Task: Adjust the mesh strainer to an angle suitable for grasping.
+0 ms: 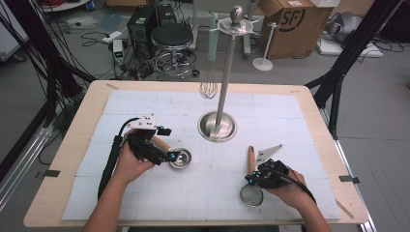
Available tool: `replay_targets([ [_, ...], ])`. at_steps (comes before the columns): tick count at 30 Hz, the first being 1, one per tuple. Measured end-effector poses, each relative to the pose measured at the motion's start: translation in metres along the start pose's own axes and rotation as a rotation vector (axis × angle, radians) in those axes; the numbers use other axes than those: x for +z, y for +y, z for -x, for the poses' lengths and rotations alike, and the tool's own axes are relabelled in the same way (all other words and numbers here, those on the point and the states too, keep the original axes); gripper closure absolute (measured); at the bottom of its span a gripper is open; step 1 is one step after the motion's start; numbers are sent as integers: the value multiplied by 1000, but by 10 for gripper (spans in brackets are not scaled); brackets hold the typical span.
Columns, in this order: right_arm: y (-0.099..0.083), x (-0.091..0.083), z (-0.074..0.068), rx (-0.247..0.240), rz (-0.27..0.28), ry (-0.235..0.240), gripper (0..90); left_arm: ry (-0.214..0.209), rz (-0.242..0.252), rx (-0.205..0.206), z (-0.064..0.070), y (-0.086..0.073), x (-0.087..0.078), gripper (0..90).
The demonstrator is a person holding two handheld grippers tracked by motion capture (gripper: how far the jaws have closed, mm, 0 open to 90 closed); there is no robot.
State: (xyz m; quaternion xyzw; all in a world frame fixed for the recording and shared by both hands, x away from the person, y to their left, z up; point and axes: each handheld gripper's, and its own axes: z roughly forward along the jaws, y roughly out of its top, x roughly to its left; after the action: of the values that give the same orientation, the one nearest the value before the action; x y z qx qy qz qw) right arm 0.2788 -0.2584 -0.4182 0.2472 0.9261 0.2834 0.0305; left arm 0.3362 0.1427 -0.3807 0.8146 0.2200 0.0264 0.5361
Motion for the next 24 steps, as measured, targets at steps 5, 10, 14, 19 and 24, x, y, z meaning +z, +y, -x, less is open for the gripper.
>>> replay_targets([
  [5, 4, -8, 2, -5, 51, -6, 881, 0, -2, 0, -1, 0, 0, 29],
  [10, 6, -22, 15, 28, 102, -66, 883, 2, -2, 0, -1, 0, 0, 29],
  [14, 5, -21, 35, 108, 93, -138, 893, 1, 2, -5, 0, 0, 0, 29],
  [19, 5, -8, 57, 176, 28, -188, 894, 2, 5, 1, -1, 0, -2, 29],
  [24, 6, 0, 69, 219, 12, -221, 894, 1, 6, -4, -1, 0, -2, 29],
])
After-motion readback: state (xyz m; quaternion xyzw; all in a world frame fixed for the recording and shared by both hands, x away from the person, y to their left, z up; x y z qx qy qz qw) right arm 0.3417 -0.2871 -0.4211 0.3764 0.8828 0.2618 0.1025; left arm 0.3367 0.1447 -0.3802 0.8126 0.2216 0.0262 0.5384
